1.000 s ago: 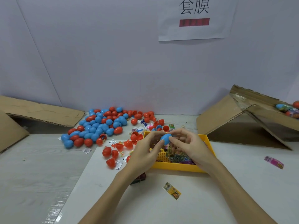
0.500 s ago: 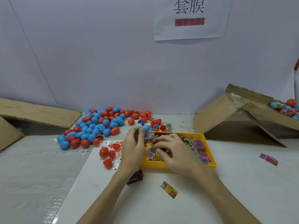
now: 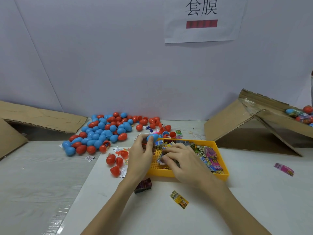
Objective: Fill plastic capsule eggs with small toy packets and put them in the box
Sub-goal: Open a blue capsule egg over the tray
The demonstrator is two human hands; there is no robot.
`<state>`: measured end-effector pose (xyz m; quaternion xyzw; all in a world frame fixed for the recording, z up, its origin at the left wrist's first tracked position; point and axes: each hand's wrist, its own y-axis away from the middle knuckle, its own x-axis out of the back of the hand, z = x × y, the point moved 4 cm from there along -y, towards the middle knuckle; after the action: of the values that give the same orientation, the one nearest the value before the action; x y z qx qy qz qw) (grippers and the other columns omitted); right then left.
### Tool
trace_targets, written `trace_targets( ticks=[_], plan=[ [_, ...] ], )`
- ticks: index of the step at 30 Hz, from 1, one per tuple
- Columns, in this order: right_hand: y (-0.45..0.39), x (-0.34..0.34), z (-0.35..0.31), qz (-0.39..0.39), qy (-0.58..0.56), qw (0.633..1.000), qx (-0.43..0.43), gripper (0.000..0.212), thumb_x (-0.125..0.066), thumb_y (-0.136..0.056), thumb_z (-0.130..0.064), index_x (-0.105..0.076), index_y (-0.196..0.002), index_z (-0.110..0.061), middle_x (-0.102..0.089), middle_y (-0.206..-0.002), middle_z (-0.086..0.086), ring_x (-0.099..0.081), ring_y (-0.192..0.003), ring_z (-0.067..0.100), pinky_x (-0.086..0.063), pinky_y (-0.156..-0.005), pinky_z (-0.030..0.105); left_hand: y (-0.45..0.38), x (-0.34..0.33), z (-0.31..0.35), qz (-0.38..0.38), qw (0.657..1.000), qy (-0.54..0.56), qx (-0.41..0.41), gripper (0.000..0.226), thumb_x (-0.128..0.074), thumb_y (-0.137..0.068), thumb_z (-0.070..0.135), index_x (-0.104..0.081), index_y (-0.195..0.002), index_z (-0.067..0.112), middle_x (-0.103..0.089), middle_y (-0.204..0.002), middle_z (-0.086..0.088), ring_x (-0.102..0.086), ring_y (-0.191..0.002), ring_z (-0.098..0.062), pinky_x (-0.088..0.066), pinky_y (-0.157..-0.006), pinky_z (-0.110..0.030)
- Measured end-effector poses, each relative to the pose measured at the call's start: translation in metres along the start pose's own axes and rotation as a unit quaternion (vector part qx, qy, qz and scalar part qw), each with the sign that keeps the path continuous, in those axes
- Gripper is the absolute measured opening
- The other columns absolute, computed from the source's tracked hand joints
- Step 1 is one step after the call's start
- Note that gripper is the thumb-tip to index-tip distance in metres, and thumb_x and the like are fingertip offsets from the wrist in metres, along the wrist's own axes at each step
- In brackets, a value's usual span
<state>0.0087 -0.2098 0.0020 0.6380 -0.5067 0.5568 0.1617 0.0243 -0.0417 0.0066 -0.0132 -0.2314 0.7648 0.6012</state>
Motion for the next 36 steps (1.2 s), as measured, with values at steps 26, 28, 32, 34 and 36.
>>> trace_targets(
  ticks=[26,28,32,34,36],
  plan=[
    [0.001,0.02,0.027,0.133,-0.276,0.939,-0.156,0.016,-0.072,-0.096,-0.013,-0.074,-0.103,-0.027,-0.075,-0.095,-0.012,-0.069,-0.092,-0.001,-0.055,-0.078,0.015,0.007,-0.004,0.008,-0.053,0.995,-0.066,-0.06,0.022,-0.057,-0.103,0.035,-0.065,-0.119,0.024,-0.068,-0.101,0.012,-0.064,-0.093,-0.005,-0.048,-0.074,-0.014],
    [0.001,0.02,0.03,0.146,-0.278,0.934,-0.169,0.018,-0.07,-0.098,-0.016,-0.071,-0.108,-0.03,-0.074,-0.094,-0.011,-0.068,-0.093,0.0,-0.055,-0.078,0.015,0.008,-0.005,0.009,-0.056,0.993,-0.072,-0.071,0.024,-0.058,-0.102,0.035,-0.066,-0.121,0.021,-0.069,-0.103,0.012,-0.064,-0.096,-0.004,-0.049,-0.076,-0.013],
    [0.001,0.018,0.035,0.143,-0.291,0.927,-0.189,0.019,-0.07,-0.098,-0.018,-0.073,-0.116,-0.022,-0.076,-0.095,-0.008,-0.07,-0.094,0.003,-0.058,-0.084,0.022,0.009,-0.006,0.012,-0.058,0.991,-0.078,-0.092,0.024,-0.061,-0.101,0.032,-0.066,-0.122,0.022,-0.068,-0.105,0.014,-0.063,-0.098,-0.002,-0.05,-0.079,-0.014],
    [0.002,0.018,0.036,0.145,-0.301,0.923,-0.192,0.015,-0.073,-0.096,-0.022,-0.073,-0.11,-0.025,-0.077,-0.091,-0.008,-0.071,-0.091,0.001,-0.056,-0.079,0.018,0.01,-0.006,0.013,-0.062,0.99,-0.076,-0.099,0.026,-0.064,-0.1,0.03,-0.065,-0.124,0.021,-0.068,-0.108,0.013,-0.063,-0.1,-0.003,-0.051,-0.082,-0.015],
    [0.003,0.018,0.036,0.145,-0.309,0.919,-0.195,0.008,-0.075,-0.095,-0.025,-0.072,-0.101,-0.029,-0.078,-0.086,-0.009,-0.073,-0.085,0.0,-0.056,-0.074,0.016,0.011,-0.006,0.016,-0.068,0.989,-0.073,-0.108,0.03,-0.067,-0.098,0.027,-0.065,-0.127,0.02,-0.068,-0.111,0.012,-0.063,-0.101,-0.004,-0.053,-0.085,-0.017]
  ],
)
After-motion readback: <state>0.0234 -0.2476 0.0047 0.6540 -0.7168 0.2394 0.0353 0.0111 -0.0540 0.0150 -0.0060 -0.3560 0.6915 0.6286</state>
